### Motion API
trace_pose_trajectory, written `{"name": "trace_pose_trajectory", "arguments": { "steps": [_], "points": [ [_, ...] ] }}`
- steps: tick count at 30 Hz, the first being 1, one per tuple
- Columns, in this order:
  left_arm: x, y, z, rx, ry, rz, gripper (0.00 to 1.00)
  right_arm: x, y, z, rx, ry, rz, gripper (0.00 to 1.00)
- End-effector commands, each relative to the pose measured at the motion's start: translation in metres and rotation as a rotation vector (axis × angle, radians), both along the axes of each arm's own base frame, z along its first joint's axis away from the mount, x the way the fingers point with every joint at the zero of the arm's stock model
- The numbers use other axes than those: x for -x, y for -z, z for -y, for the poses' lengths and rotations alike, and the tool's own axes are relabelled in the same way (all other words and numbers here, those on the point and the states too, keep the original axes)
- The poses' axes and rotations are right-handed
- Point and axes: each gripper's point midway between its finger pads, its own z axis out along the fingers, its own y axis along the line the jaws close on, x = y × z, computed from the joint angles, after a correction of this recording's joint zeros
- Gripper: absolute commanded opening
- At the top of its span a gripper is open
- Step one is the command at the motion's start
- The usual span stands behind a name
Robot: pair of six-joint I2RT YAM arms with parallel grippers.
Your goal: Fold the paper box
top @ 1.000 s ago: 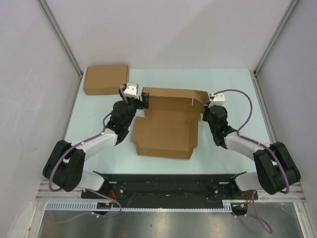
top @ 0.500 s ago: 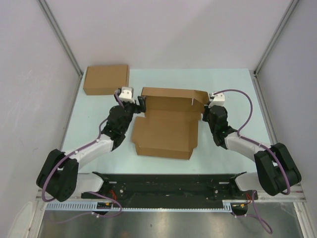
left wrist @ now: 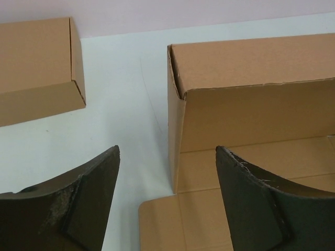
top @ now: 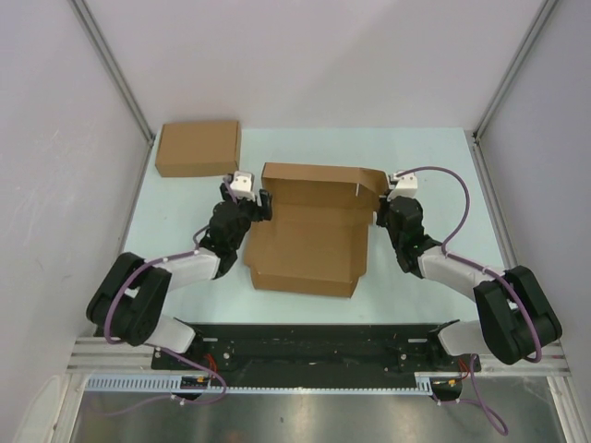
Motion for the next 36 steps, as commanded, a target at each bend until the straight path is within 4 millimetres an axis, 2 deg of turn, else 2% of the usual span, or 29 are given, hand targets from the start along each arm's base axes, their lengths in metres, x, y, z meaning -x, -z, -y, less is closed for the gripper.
{"name": "trace_pose_trajectory", "arguments": {
  "steps": [1, 2, 3, 5, 6, 9, 14, 15, 16, 18, 19, 21, 26, 28, 31, 34, 36],
  "points": [
    [-0.014, -0.008, 0.007, 0.068, 0.025, 0.057, 0.74, -0.004, -0.017, -0.005, -0.026, 0.003, 0.049, 0.05],
    [-0.018, 0.001, 0.008, 0.065, 0.027, 0.045, 0.71, -0.003, -0.016, -0.005, -0.027, 0.005, 0.048, 0.05],
    [-0.023, -0.006, 0.011, 0.076, 0.031, 0.069, 0.62, -0.003, -0.016, -0.006, -0.026, 0.000, 0.045, 0.05],
    [-0.028, 0.003, 0.014, 0.071, 0.034, 0.054, 0.50, -0.002, -0.016, -0.006, -0.022, 0.001, 0.043, 0.05],
    [-0.032, 0.001, 0.016, 0.077, 0.035, 0.064, 0.38, -0.001, -0.015, -0.006, -0.020, 0.001, 0.042, 0.05],
    [-0.035, 0.001, 0.018, 0.090, 0.037, 0.071, 0.26, -0.001, -0.017, -0.007, -0.011, -0.002, 0.046, 0.05],
    [-0.035, 0.000, 0.021, 0.111, 0.047, 0.086, 0.14, 0.001, -0.021, -0.007, -0.007, -0.003, 0.050, 0.06],
    [-0.034, -0.001, 0.021, 0.117, 0.049, 0.088, 0.07, 0.002, -0.025, -0.006, -0.009, 0.003, 0.060, 0.09],
    [-0.034, -0.002, 0.021, 0.118, 0.049, 0.091, 0.05, 0.004, -0.026, -0.003, -0.003, 0.014, 0.054, 0.28],
    [-0.033, -0.002, 0.020, 0.117, 0.039, 0.094, 0.02, 0.006, -0.046, 0.004, -0.010, 0.072, 0.094, 0.51],
    [-0.032, -0.003, 0.020, 0.116, 0.037, 0.097, 0.01, 0.009, -0.052, 0.007, -0.003, 0.083, 0.100, 0.56],
    [-0.032, -0.004, 0.017, 0.104, 0.018, 0.102, 0.00, 0.015, -0.081, 0.007, -0.005, 0.102, 0.159, 0.62],
    [-0.030, -0.009, 0.016, 0.082, -0.015, 0.109, 0.00, 0.031, -0.132, -0.002, 0.042, 0.085, 0.257, 0.65],
    [-0.030, -0.005, 0.013, 0.066, -0.048, 0.087, 0.00, 0.042, -0.150, -0.016, 0.078, 0.052, 0.306, 0.65],
    [-0.027, 0.002, 0.009, 0.036, -0.096, 0.065, 0.00, 0.053, -0.165, -0.031, 0.138, 0.026, 0.345, 0.65],
    [-0.027, 0.007, 0.003, 0.031, -0.144, 0.045, 0.00, 0.053, -0.162, -0.044, 0.172, -0.016, 0.338, 0.64],
    [-0.027, 0.009, 0.001, 0.041, -0.163, 0.029, 0.00, 0.048, -0.150, -0.053, 0.202, -0.048, 0.313, 0.62]
  ]
}}
